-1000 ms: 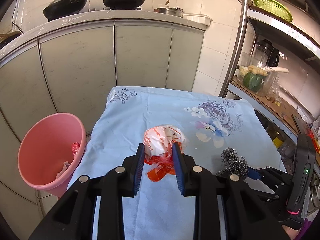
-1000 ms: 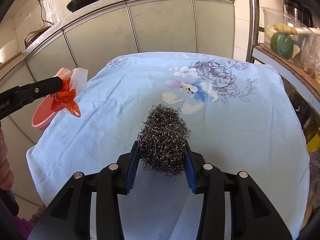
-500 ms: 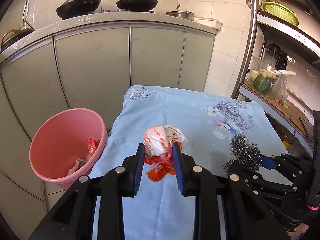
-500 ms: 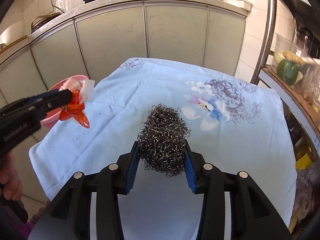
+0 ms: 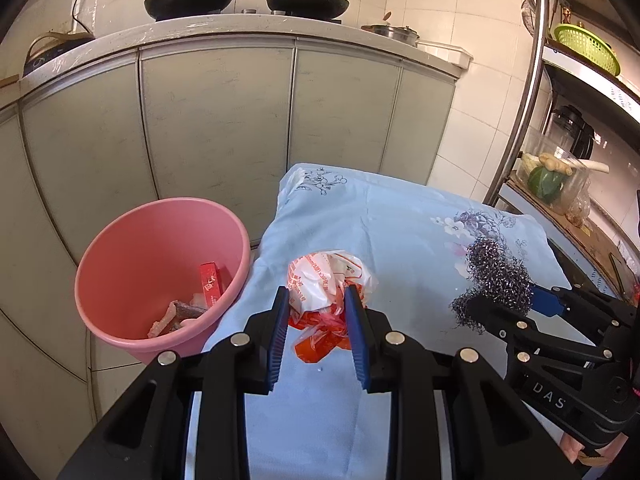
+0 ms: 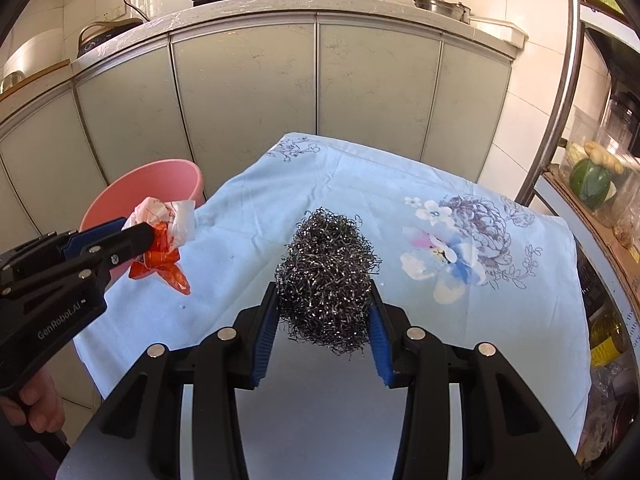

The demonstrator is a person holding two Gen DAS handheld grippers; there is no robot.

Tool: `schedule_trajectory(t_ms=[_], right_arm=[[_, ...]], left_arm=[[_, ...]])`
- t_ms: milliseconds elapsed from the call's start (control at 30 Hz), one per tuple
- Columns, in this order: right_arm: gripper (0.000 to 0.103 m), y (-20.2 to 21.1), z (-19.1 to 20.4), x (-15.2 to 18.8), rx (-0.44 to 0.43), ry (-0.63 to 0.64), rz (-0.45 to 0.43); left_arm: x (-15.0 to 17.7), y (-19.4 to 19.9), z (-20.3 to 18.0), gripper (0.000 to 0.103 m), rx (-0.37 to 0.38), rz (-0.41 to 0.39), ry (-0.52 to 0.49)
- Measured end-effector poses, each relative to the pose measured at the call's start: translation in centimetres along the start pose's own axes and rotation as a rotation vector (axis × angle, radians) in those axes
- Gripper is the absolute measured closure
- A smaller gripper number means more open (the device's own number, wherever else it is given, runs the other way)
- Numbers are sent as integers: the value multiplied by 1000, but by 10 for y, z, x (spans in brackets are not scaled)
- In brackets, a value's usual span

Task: Collect trash
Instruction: 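Carry the orange wrapper and steel wool over the pink bucket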

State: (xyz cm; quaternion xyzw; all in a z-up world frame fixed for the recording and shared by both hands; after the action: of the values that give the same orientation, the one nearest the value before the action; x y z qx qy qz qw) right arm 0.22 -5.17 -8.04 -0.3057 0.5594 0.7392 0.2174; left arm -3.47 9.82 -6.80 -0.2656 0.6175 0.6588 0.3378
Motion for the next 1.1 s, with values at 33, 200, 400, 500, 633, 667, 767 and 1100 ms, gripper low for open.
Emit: schedule_trajectory(t_ms=[33,200,400,500,633,667,767,1100], right_arm=[[61,-1,3,-1,-3,4,-1],[61,-6,21,-11,-26,28,-10],[61,-15,47,-20,-65,55,-17],[61,-18,59,-24,-84,64,-23],[61,-20,73,-31,-114,67,-35],[61,-20,76,-32,-120,68,-38],[61,-22,86,-37,-142,71,-44],[61,-30,125,-46,-250,97,-40]], left_arm=[[0,0,2,76,-5,-1,6],[2,4,20,76,-31,-14,49],[5,8,43,76,-69,-28,88],[6,10,56,76,-91,-36,106],[8,15,75,76,-130,-45,129],[9,16,80,76,-141,-47,137],[11,19,93,75,-166,-49,158],[20,18,123,75,-231,-33,200]])
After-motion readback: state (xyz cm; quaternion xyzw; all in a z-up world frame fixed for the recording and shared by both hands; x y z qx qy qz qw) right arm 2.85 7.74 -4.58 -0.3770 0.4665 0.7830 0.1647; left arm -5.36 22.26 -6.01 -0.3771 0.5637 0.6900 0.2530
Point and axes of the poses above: each gripper's, at about its wrist camera, not at the fingertips, and y roughly against the way its jaws point, z to its left, x to its underside, the point moved 3 cm from there along -y, roughly the way its jaws point, and after that the axes turned 15 degrees about -y, right-handed, at the moved point
